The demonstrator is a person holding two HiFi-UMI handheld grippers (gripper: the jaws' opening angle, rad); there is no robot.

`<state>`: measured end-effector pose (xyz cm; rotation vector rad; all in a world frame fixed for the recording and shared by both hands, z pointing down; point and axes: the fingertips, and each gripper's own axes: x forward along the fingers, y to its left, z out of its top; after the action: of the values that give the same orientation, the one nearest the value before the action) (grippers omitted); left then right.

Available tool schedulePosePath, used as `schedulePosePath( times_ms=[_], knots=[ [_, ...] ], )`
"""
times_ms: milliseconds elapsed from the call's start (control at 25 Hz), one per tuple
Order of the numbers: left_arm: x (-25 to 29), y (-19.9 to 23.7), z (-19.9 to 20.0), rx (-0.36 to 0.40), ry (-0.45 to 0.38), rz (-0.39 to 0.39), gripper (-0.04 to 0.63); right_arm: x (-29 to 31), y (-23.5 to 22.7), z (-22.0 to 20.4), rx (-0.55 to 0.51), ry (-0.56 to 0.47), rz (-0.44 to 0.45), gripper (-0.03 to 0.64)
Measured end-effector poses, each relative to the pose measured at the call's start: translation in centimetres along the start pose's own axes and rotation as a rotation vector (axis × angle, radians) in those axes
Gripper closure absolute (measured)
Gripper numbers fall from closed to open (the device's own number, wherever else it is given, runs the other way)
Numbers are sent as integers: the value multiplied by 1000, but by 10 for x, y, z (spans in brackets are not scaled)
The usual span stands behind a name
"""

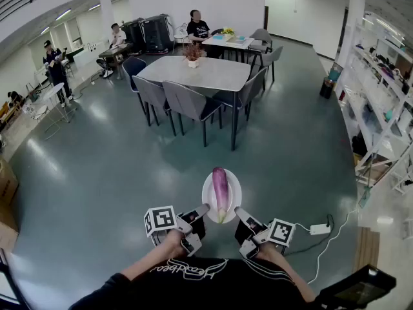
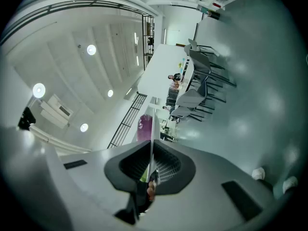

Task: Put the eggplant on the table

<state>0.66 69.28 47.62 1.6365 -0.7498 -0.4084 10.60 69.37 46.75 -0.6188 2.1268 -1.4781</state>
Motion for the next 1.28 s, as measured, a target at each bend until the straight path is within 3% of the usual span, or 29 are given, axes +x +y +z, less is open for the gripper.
schedulePosePath(
  times_ms=[680,1280],
  knots=[
    [13,-8,-15,1,-15,3,569,-17,1,12,-17,16,9,597],
    [18,-4,-14,7,3,58,568,-18,-16,13,85,17,12,597]
  ],
)
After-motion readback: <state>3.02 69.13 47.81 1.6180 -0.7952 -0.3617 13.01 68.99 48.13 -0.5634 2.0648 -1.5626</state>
